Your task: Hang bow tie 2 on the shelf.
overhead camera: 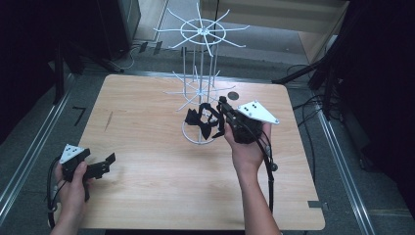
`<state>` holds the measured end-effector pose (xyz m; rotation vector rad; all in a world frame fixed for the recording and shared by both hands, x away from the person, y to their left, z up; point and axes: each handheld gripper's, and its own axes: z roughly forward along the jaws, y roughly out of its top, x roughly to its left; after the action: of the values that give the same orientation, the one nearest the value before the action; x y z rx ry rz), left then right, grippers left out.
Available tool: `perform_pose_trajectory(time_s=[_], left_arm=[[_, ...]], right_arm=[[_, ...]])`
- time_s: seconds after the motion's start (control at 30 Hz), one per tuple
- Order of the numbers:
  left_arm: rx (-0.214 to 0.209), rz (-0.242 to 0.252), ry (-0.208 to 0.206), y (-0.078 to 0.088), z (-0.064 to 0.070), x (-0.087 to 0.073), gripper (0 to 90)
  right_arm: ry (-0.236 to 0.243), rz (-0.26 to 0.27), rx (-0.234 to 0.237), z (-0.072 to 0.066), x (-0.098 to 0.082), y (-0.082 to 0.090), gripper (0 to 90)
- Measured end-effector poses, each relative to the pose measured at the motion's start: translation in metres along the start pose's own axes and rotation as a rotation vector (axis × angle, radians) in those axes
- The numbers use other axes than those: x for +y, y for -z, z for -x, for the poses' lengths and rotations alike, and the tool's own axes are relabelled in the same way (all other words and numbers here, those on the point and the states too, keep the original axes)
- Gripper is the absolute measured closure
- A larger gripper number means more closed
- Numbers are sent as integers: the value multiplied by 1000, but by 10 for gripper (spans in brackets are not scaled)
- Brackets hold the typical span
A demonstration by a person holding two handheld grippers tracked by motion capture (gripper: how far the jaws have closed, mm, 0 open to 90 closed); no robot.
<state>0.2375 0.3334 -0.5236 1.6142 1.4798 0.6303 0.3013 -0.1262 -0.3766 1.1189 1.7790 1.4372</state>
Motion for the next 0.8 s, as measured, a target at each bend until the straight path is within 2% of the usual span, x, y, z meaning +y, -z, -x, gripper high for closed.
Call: perform_pose_trajectory(time_s=[0.37, 0.6, 0.8], left_arm=[[-1, 0, 1, 0, 0, 0, 2], [-1, 0, 1, 0, 0, 0, 1], [0, 0, 0, 0, 0, 0, 2]], right_arm=[[12, -26, 5, -6, -4, -11, 900], [17, -46, 2, -5, -11, -16, 900], [22, -60, 17, -5, -18, -18, 900]])
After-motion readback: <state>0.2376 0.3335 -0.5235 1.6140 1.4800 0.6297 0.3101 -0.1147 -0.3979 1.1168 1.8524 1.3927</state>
